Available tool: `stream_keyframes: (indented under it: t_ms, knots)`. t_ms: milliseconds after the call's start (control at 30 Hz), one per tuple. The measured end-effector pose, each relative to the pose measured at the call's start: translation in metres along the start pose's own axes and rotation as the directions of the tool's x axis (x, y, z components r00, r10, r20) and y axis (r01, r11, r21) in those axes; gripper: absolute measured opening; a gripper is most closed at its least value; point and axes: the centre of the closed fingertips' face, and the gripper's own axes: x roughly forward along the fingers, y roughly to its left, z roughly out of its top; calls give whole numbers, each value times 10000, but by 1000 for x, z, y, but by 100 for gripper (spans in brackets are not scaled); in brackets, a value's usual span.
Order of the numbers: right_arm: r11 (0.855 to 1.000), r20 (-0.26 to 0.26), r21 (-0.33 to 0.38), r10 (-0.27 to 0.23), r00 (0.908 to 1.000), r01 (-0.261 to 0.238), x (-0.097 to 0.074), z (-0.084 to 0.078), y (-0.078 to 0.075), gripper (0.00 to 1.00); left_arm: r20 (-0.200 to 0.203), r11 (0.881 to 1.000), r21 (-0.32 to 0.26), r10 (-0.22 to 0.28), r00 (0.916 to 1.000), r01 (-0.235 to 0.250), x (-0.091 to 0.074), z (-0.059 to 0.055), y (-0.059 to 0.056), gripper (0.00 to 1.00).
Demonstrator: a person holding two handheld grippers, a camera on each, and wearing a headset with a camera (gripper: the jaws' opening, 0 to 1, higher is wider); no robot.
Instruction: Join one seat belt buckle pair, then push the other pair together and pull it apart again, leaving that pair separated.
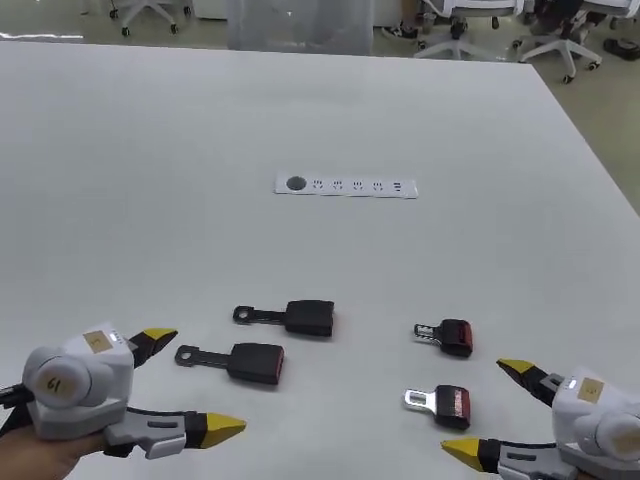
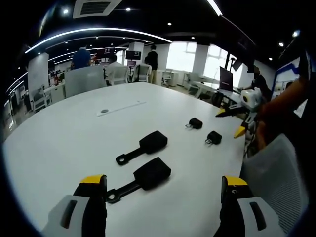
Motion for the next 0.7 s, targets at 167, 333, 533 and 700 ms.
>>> stream_keyframes:
  t_ms: [167,333,533,700]
  knots:
    - [9997,-164,-90,209,9996,-211,5,-4,-1,85,-183,9997,26,-259,9995,259,12,0,-2,97]
    - [9991,-390,-187,384,9985,-392,12,-10,-4,84,-408,9989,135,-437,9982,442,22,-1,0,97]
    - [9980,-595,-239,578,9966,-593,18,-14,-9,82,-758,9967,382,-687,9947,718,36,-4,6,95]
    - [9952,-779,-394,864,9932,-897,23,-19,-9,78,-1411,9879,994,-1045,9845,1191,48,-12,7,93]
